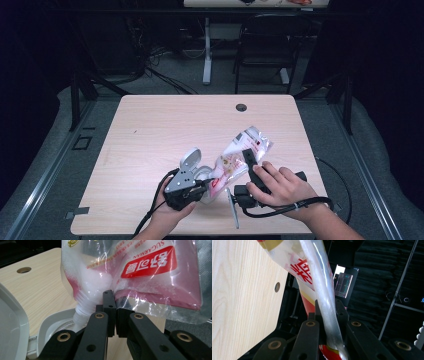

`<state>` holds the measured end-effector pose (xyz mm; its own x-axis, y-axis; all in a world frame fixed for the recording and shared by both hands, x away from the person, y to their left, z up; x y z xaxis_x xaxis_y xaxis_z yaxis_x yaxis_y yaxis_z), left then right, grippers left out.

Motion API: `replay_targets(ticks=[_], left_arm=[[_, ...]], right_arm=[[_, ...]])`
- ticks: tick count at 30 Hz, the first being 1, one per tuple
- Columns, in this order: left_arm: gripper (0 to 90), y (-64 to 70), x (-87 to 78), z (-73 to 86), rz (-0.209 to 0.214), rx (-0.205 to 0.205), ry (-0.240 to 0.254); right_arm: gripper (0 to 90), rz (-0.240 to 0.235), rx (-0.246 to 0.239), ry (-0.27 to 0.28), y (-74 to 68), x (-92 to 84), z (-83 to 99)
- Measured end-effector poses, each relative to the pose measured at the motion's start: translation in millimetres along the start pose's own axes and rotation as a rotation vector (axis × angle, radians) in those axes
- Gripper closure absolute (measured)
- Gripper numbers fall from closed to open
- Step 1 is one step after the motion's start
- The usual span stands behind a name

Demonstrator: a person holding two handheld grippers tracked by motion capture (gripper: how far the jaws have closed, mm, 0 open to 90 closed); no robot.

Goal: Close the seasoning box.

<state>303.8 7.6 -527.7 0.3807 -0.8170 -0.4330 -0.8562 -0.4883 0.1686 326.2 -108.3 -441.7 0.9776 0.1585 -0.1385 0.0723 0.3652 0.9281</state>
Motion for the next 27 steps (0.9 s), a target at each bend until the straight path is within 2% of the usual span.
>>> replay_targets(ticks=[15, 19, 27], left_arm=[[88.9, 0.0, 0.5, -0.3, 0.003, 0.004, -0.005], [88.9, 0.3, 0.4, -0.5, 0.001, 0.005, -0.003], [89.0, -0.3, -0.2, -0.4, -0.003, 0.007, -0.012]], right_arm=[[85.4, -0.011, -0.004, -0.008, -0.4, 0.2, 1.8], [85.5, -0.009, 0.014, 0.009, -1.3, 1.2, 0.7], [85.5, -0.025, 0.023, 0.000, -4.9, 1.5, 3.1]])
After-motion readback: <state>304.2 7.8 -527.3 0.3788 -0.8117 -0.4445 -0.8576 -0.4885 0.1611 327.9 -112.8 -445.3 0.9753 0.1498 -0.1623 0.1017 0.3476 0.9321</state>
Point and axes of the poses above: each handheld gripper's, and its own axes: x roughly forward along the jaws, z roughly out of its underside, y roughly to its right, the point moved 10 cm from there along x, roughly forward along the jaws, and after that the axes turned 8 degrees about -x, right-handed, at the moved point
